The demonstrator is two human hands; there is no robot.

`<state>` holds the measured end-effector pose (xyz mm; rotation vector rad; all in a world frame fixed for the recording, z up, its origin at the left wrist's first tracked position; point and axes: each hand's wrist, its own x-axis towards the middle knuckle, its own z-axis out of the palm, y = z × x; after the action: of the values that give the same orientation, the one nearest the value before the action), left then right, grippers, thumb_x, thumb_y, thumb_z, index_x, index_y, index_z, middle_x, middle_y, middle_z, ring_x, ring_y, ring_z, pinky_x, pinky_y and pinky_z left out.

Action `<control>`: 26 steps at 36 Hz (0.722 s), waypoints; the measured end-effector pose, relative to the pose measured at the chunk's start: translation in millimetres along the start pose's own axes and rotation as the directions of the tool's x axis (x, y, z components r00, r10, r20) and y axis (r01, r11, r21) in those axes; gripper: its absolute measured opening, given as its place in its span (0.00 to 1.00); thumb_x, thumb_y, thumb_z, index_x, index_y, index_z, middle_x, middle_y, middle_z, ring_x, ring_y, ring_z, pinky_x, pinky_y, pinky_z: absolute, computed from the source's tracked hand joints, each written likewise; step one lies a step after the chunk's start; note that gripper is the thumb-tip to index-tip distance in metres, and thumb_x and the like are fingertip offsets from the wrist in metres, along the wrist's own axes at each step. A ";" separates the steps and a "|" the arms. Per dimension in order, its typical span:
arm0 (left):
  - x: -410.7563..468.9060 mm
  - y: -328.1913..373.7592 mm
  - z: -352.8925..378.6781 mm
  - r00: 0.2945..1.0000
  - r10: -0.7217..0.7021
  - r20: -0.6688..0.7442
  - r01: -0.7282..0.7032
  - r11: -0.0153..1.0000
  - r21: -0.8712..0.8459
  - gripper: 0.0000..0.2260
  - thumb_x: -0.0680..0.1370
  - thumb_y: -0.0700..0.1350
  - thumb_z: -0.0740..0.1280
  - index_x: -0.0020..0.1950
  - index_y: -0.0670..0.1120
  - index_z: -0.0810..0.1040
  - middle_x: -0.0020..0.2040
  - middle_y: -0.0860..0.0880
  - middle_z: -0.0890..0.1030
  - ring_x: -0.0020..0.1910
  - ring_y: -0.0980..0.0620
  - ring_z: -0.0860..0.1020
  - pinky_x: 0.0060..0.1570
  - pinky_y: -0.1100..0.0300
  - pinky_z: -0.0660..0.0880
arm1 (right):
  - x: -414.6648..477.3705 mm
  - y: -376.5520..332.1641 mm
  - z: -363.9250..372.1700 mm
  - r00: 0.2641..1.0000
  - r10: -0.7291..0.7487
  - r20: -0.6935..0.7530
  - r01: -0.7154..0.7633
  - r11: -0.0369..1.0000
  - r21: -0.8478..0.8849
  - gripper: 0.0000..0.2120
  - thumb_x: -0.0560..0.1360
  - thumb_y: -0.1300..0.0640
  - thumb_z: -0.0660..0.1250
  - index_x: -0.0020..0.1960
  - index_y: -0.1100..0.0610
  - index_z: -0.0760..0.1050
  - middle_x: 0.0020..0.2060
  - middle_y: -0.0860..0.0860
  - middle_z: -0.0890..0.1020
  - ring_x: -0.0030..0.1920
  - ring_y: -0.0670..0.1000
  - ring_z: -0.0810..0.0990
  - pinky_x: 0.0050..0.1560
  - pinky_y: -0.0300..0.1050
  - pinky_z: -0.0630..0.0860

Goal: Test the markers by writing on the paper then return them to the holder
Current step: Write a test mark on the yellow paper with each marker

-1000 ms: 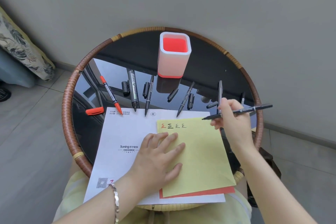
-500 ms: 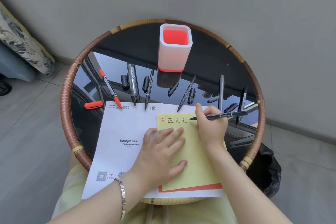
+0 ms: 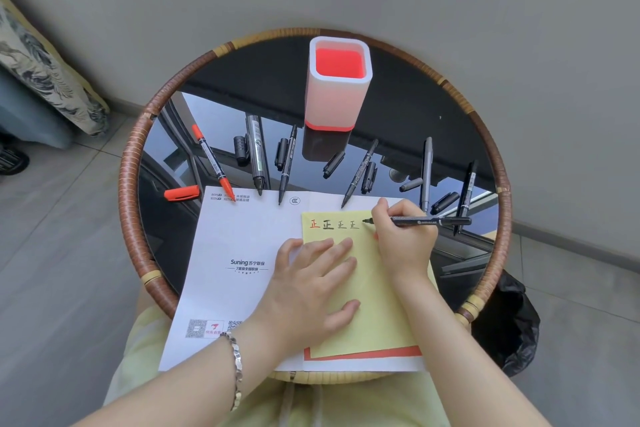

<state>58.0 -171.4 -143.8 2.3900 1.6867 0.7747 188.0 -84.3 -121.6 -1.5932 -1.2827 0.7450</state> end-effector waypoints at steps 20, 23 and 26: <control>0.1 -0.1 0.8 1.000 0.002 -0.009 -0.002 1.000 -0.005 0.20 0.68 0.59 0.63 0.55 0.51 0.74 0.61 0.52 0.79 0.59 0.52 0.71 0.59 0.51 0.61 | 2.9 6.1 1.8 1.000 0.002 -0.024 -0.002 1.000 -0.009 0.18 0.70 0.58 0.65 0.24 0.52 0.63 0.18 0.46 0.67 0.26 0.47 0.66 0.33 0.42 0.65; -0.2 -0.5 1.1 1.000 0.000 0.002 0.000 1.000 0.000 0.20 0.68 0.59 0.63 0.55 0.51 0.75 0.61 0.53 0.78 0.59 0.52 0.71 0.59 0.51 0.61 | 2.7 6.1 2.4 1.000 -0.017 -0.002 0.017 1.000 -0.019 0.17 0.69 0.58 0.65 0.24 0.52 0.64 0.20 0.47 0.68 0.26 0.50 0.68 0.33 0.44 0.66; -0.3 -0.6 1.1 1.000 -0.003 0.006 0.003 1.000 0.002 0.20 0.68 0.59 0.63 0.55 0.51 0.75 0.61 0.53 0.78 0.59 0.52 0.71 0.59 0.50 0.61 | 2.3 7.0 2.6 1.000 -0.022 -0.003 0.022 0.999 -0.028 0.18 0.68 0.60 0.65 0.23 0.51 0.62 0.18 0.45 0.67 0.25 0.47 0.66 0.32 0.42 0.64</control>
<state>58.0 -171.3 -145.1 2.3881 1.6897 0.7655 189.1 -81.5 -128.9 -1.5993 -1.3115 0.7140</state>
